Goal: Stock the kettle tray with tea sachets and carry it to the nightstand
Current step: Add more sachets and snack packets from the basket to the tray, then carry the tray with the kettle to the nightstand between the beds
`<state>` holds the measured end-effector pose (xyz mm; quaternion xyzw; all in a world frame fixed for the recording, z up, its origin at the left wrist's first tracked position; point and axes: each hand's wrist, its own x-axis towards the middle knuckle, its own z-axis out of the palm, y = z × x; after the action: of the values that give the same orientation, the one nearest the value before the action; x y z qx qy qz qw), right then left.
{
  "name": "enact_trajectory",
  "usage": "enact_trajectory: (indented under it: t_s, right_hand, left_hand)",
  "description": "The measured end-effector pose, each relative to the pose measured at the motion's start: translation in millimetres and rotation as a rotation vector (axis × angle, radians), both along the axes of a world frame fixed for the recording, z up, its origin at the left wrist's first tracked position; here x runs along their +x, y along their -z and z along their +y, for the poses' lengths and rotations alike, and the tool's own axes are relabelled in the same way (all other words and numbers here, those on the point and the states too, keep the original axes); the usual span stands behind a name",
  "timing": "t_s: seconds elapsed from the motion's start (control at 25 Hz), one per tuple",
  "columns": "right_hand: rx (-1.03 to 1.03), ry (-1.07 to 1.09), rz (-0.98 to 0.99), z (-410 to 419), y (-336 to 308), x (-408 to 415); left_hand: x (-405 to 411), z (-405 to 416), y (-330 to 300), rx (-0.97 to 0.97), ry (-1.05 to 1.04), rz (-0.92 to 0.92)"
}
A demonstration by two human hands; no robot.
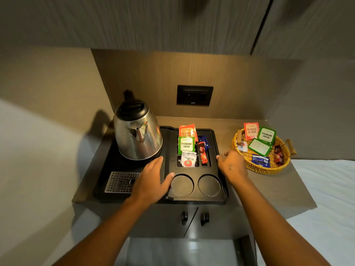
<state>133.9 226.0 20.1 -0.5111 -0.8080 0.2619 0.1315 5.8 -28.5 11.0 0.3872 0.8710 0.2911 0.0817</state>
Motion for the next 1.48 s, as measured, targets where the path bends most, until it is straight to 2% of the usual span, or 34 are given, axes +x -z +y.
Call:
enact_trajectory:
  t_s: [0.04, 0.12, 0.28, 0.36, 0.44, 0.52, 0.6, 0.72, 1.04, 1.16, 1.32, 1.48]
  right_hand:
    - [-0.005, -0.040, -0.020, 0.1, 4.4, 2.2]
    - [-0.013, -0.080, -0.018, -0.8, 8.9, 2.9]
    - [-0.013, -0.047, -0.034, -8.7, 6.4, -9.8]
    - [-0.004, 0.018, -0.063, -14.3, 4.7, -16.3]
    - [0.013, 0.047, -0.086, -17.3, 3.7, -18.1]
    - [0.055, 0.038, -0.093, -19.2, 3.7, -18.3]
    - [0.074, 0.039, -0.087, -21.4, 4.6, -19.1]
    - [0.065, 0.072, -0.083, -23.9, 7.4, -23.2]
    - [0.117, 0.093, -0.095, -28.3, 4.9, -18.1]
    - [0.119, 0.134, -0.102, -26.3, -10.2, -5.7]
    - [0.159, 0.226, -0.009, -19.1, -42.9, 30.7]
    - [0.163, 0.378, 0.022, -15.4, -66.8, 121.6]
  left_hand:
    - [-1.9, -18.2, -2.7, 0.125, -0.075, 0.039]
    - [-20.8, -55.0, -5.5, 0.182, -0.204, 0.179]
    - [-84.7, -66.0, -14.9, 0.027, -0.537, 0.124]
    - [-109.2, -50.2, -18.2, 0.008, -0.600, 0.092]
    - [-132.6, -44.3, -13.7, -0.117, -0.627, 0.072]
    - [-144.5, -47.8, -1.1, -0.240, -0.615, -0.003]
    - [-148.8, -50.5, 10.6, -0.201, -0.582, -0.047]
    - [-151.7, -50.5, 15.2, -0.156, -0.574, -0.007]
    - [-149.8, -48.2, -8.7, -0.326, -0.559, 0.014]
    - [-142.2, -45.6, -28.2, -0.291, -0.493, 0.040]
    - [-116.6, -35.9, -67.9, -0.181, -0.339, 0.090]
    - [-57.9, 1.8, -101.1, -0.279, -0.230, 0.245]
